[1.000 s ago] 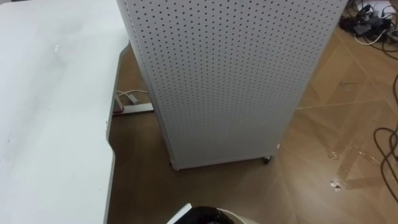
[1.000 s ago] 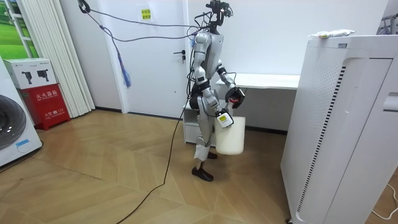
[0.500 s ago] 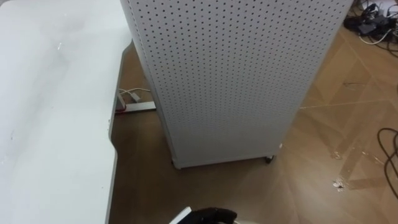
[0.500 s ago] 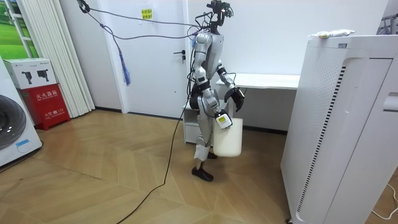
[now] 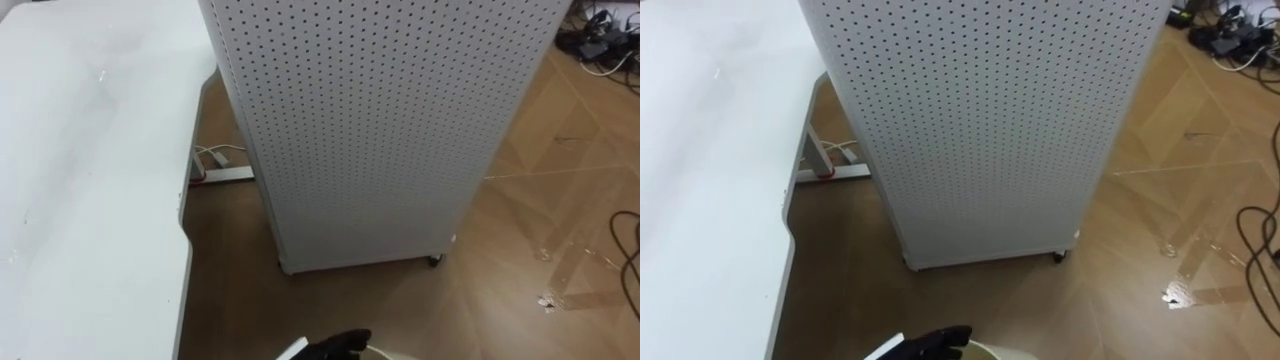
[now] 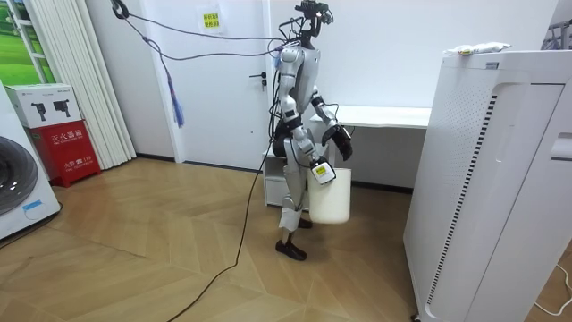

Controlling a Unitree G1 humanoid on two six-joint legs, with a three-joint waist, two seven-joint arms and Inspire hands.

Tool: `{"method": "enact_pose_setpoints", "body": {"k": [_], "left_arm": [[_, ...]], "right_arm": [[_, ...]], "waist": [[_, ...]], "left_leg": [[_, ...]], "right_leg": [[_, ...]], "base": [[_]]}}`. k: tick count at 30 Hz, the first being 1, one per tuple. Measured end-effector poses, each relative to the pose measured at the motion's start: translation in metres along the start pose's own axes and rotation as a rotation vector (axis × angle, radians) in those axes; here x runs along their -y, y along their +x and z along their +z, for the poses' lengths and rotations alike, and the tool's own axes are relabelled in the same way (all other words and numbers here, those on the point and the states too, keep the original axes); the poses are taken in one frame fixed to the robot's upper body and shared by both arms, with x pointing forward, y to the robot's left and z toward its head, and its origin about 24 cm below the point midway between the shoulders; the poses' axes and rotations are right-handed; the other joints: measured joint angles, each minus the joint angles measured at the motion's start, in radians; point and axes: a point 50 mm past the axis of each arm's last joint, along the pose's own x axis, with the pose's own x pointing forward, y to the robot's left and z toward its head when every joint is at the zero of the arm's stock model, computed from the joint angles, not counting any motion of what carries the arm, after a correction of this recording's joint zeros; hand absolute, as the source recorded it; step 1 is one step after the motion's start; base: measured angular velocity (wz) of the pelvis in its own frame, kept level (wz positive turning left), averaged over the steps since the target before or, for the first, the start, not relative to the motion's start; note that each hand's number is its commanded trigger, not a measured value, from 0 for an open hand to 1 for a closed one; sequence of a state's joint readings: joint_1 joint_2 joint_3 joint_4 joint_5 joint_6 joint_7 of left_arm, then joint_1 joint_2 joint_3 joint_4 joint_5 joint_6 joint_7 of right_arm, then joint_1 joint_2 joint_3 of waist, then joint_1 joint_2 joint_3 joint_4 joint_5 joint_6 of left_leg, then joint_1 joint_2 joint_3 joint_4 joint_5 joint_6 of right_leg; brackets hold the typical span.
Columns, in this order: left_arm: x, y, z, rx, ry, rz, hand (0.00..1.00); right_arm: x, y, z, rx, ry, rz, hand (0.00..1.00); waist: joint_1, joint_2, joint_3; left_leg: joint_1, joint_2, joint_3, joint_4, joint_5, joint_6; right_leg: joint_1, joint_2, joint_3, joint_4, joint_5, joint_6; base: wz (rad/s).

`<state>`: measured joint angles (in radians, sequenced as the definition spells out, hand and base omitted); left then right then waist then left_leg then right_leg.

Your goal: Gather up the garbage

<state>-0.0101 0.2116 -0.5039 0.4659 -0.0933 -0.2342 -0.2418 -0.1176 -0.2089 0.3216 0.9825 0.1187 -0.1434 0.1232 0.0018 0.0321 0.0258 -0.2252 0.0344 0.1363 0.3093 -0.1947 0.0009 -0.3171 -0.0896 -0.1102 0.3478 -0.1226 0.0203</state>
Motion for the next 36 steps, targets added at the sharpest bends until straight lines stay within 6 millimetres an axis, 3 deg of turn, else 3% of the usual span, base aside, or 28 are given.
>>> {"method": "enact_pose_setpoints", "body": {"k": [4, 12, 19, 27, 34, 36], "left_arm": [[-0.009, 0.001, 0.013, 0.055, 0.050, 0.060, 0.00], [-0.021, -0.011, 0.076, 0.348, 0.259, 0.223, 0.00], [-0.035, -0.018, 0.097, 0.447, 0.386, 0.377, 0.00], [-0.050, -0.034, 0.135, 0.624, 0.462, 0.571, 0.00], [-0.048, -0.039, 0.143, 0.697, 0.598, 0.678, 0.00], [-0.049, -0.045, 0.149, 0.737, 0.650, 0.729, 0.00]], "right_arm": [[0.000, 0.000, -0.001, -0.001, 0.000, -0.003, 1.00], [0.006, -0.005, -0.004, 0.026, 0.039, -0.044, 1.00], [0.008, -0.012, -0.014, 0.032, 0.083, -0.091, 1.00], [0.006, -0.015, -0.020, 0.022, 0.106, -0.084, 1.00], [0.005, -0.018, -0.025, 0.012, 0.113, -0.090, 1.00], [0.006, -0.020, -0.025, 0.022, 0.113, -0.097, 1.00]], "waist": [[-0.002, -0.003, 0.0012], [-0.023, -0.007, -0.0011], [-0.060, -0.012, -0.0051], [-0.049, -0.026, -0.0100], [-0.040, -0.028, -0.0138], [-0.040, -0.026, -0.0152]], "left_leg": [[0.018, 0.000, 0.000, 0.000, 0.000, 0.000], [0.107, -0.004, -0.001, -0.050, 0.001, 0.000], [0.154, -0.016, 0.002, -0.059, 0.000, 0.001], [0.251, -0.009, 0.094, -0.099, -0.013, 0.009], [0.322, 0.014, 0.125, -0.112, -0.029, -0.003], [0.323, 0.027, 0.130, -0.109, -0.035, -0.011]], "right_leg": [[0.020, 0.000, -0.001, -0.003, 0.000, 0.001], [0.102, 0.005, 0.001, -0.037, -0.004, 0.007], [0.144, -0.008, 0.002, -0.041, -0.012, 0.020], [0.174, -0.008, -0.002, -0.031, -0.010, 0.018], [0.231, 0.014, -0.007, -0.049, -0.003, 0.013], [0.232, 0.020, -0.031, -0.056, 0.001, 0.006]], "base": [[0.00], [0.00], [-0.02], [-0.30], [-0.18], [-0.08]]}}
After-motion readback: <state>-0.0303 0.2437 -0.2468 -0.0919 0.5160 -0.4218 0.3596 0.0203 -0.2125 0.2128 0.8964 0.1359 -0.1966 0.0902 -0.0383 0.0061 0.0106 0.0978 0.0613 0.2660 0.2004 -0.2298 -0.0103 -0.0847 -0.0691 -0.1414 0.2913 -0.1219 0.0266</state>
